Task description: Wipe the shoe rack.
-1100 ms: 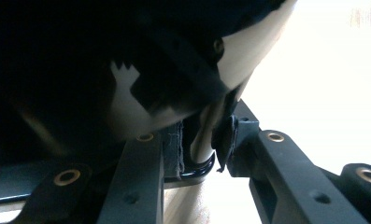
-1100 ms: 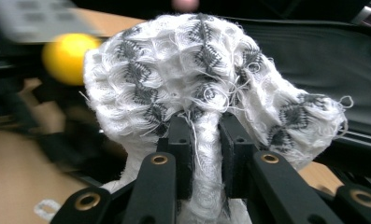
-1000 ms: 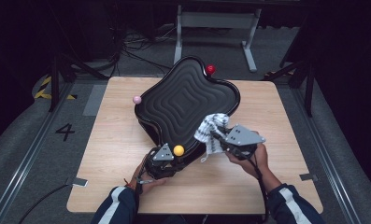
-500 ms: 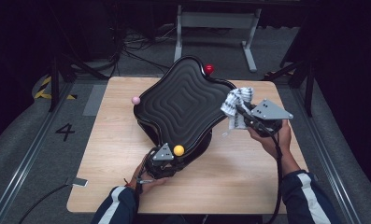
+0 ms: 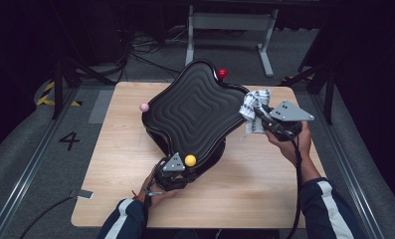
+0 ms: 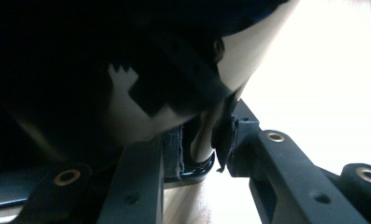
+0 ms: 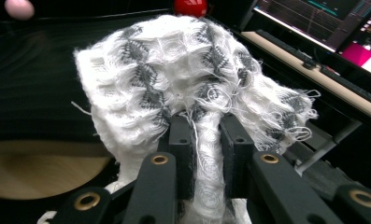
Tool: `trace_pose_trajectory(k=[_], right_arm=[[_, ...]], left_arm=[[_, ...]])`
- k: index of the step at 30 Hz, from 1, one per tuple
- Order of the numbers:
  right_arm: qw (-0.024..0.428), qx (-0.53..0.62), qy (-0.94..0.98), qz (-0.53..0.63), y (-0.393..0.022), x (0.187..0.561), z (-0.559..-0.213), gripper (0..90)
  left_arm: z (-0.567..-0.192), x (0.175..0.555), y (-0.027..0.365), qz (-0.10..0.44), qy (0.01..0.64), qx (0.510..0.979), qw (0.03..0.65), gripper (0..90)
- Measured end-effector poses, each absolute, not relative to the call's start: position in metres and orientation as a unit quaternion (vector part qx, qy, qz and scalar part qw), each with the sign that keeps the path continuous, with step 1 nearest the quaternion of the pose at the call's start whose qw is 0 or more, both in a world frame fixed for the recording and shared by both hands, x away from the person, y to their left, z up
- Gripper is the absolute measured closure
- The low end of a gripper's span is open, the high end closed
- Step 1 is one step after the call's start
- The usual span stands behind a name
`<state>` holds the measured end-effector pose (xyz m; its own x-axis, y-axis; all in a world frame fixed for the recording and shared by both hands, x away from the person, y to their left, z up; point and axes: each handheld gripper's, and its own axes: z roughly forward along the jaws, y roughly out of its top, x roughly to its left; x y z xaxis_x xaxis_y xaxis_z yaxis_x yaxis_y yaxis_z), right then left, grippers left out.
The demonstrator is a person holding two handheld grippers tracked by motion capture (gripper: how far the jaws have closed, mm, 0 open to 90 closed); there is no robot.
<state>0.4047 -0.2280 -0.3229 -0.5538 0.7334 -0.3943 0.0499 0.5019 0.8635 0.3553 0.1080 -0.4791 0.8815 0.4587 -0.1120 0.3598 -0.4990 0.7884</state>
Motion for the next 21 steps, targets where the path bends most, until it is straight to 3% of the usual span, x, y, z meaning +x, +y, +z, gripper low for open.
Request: trace_pose_trajectory(k=[21], right_arm=[[0.331, 0.126, 0.84, 0.411, -0.143, 0.35, -0.378, 76.5]], left_arm=[[-0.479, 0.356, 0.108, 0.055, 0.241, 0.863, 0.441, 71.9]])
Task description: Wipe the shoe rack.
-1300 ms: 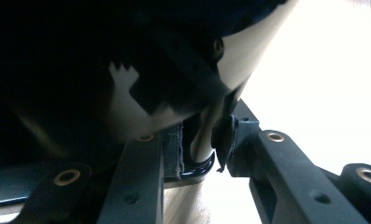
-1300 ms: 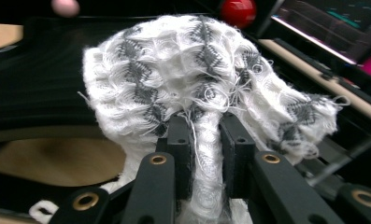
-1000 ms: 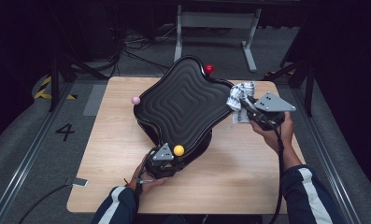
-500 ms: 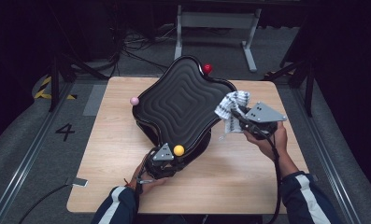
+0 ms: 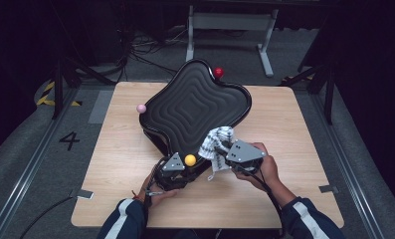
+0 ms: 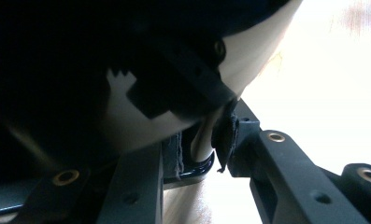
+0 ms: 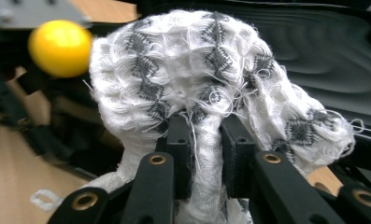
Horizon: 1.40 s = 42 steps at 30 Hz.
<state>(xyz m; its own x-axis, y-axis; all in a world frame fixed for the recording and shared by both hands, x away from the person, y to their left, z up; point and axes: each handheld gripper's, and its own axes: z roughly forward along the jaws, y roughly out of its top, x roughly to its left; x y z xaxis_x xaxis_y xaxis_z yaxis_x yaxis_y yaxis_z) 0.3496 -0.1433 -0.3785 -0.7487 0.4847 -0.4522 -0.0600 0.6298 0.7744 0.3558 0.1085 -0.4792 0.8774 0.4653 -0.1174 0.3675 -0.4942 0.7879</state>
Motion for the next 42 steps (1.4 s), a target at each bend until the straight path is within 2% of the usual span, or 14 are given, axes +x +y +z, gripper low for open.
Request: trace_pose_trajectory(k=[9, 13, 20, 25, 33, 36, 42], right_arm=[[0.288, 0.089, 0.865, 0.401, -0.132, 0.336, -0.397, 76.6], [0.282, 0.088, 0.869, 0.397, -0.134, 0.336, -0.4, 77.7], [0.282, 0.108, 0.87, 0.39, -0.157, 0.336, -0.403, 79.2], [0.267, 0.114, 0.875, 0.387, -0.174, 0.334, -0.405, 79.4], [0.22, 0.113, 0.902, 0.353, -0.197, 0.326, -0.424, 78.9], [0.191, 0.107, 0.915, 0.338, -0.196, 0.325, -0.436, 78.3], [0.166, 0.097, 0.93, 0.312, -0.186, 0.323, -0.457, 76.3]], left_arm=[[-0.479, 0.357, 0.109, 0.056, 0.244, 0.861, 0.443, 71.6], [-0.479, 0.356, 0.108, 0.061, 0.243, 0.862, 0.441, 71.2], [-0.479, 0.358, 0.109, 0.082, 0.257, 0.859, 0.435, 70.1], [-0.479, 0.359, 0.112, 0.097, 0.263, 0.858, 0.431, 67.0], [-0.478, 0.363, 0.116, 0.122, 0.272, 0.858, 0.419, 64.0], [-0.478, 0.364, 0.117, 0.127, 0.276, 0.854, 0.421, 63.3], [-0.479, 0.365, 0.12, 0.133, 0.291, 0.851, 0.416, 58.8]])
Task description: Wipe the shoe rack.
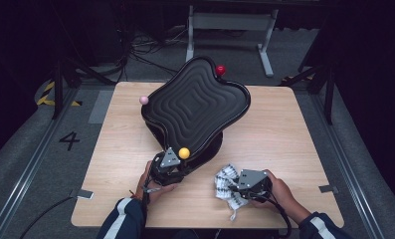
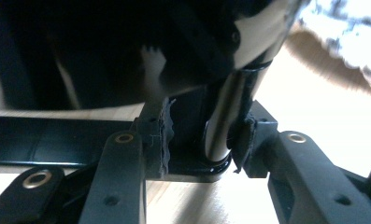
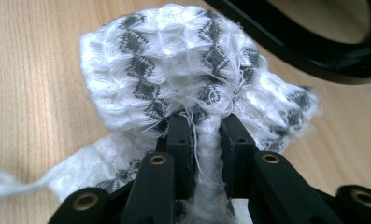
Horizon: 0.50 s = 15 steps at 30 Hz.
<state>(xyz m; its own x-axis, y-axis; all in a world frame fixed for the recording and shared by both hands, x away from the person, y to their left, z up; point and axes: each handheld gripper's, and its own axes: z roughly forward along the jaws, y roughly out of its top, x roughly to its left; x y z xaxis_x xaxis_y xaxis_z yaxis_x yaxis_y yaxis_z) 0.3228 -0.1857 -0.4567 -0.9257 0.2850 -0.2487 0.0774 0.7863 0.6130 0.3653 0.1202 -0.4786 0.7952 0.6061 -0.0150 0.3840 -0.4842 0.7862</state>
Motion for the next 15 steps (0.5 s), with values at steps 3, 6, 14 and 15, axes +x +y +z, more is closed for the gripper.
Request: trace_pose_trajectory(k=[3, 6, 14, 15], right_arm=[[0.162, 0.098, 0.932, 0.31, -0.1828, 0.3237, -0.4635, 75.5], [0.155, 0.106, 0.932, 0.311, -0.1832, 0.326, -0.4633, 72.7], [0.145, 0.122, 0.927, 0.324, -0.1867, 0.3306, -0.4632, 62.2], [0.143, 0.121, 0.927, 0.325, -0.1867, 0.3312, -0.4627, 60.7]], left_arm=[[-0.4785, 0.365, 0.1219, 0.135, 0.292, 0.851, 0.414, 56.3], [-0.4785, 0.3641, 0.1247, 0.135, 0.295, 0.851, 0.413, 49.9], [-0.4787, 0.3617, 0.1254, 0.141, 0.296, 0.853, 0.406, 41.4], [-0.4788, 0.3607, 0.1246, 0.146, 0.295, 0.854, 0.403, 41.0]])
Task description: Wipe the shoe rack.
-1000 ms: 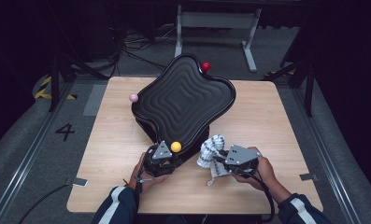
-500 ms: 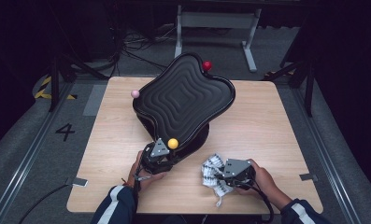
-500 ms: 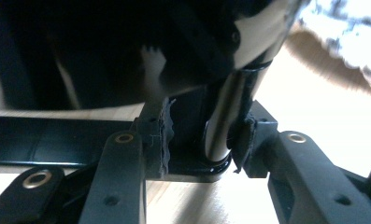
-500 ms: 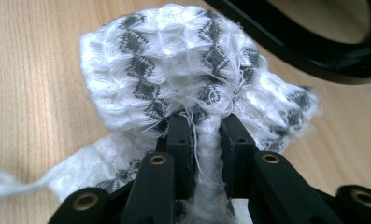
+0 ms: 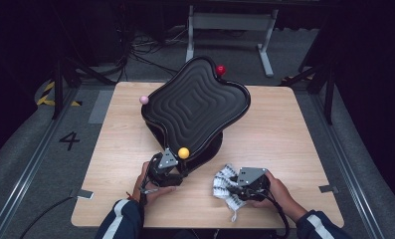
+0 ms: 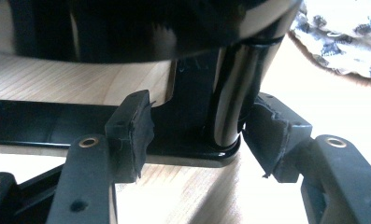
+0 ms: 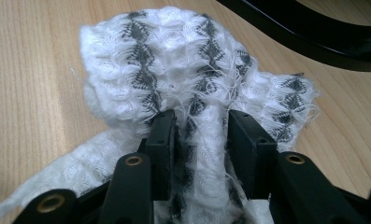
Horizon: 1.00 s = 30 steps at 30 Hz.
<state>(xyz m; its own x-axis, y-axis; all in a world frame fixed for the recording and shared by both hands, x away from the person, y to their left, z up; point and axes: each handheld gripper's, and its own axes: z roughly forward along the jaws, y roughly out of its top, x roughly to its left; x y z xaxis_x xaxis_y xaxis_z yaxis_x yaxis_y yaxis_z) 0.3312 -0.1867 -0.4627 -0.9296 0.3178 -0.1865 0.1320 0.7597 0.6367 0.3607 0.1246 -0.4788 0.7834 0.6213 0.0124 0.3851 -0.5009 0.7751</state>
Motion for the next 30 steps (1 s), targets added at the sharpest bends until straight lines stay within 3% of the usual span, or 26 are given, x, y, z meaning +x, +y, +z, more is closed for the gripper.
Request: trace_pose_trajectory(k=[13, 16, 20, 30], right_arm=[[0.153, 0.132, 0.92, 0.335, -0.193, 0.332, -0.454, 43.5], [0.162, 0.129, 0.918, 0.338, -0.197, 0.329, -0.448, 42.1], [0.173, 0.136, 0.913, 0.345, -0.207, 0.326, -0.442, 41.2], [0.194, 0.162, 0.9, 0.355, -0.233, 0.323, -0.433, 36.1]], left_arm=[[-0.479, 0.355, 0.127, 0.162, 0.281, 0.862, 0.389, 35.4], [-0.481, 0.351, 0.128, 0.16, 0.285, 0.876, 0.356, 30.9], [-0.481, 0.353, 0.138, 0.122, 0.309, 0.873, 0.356, 29.4], [-0.482, 0.343, 0.148, 0.12, 0.307, 0.874, 0.358, 28.1]])
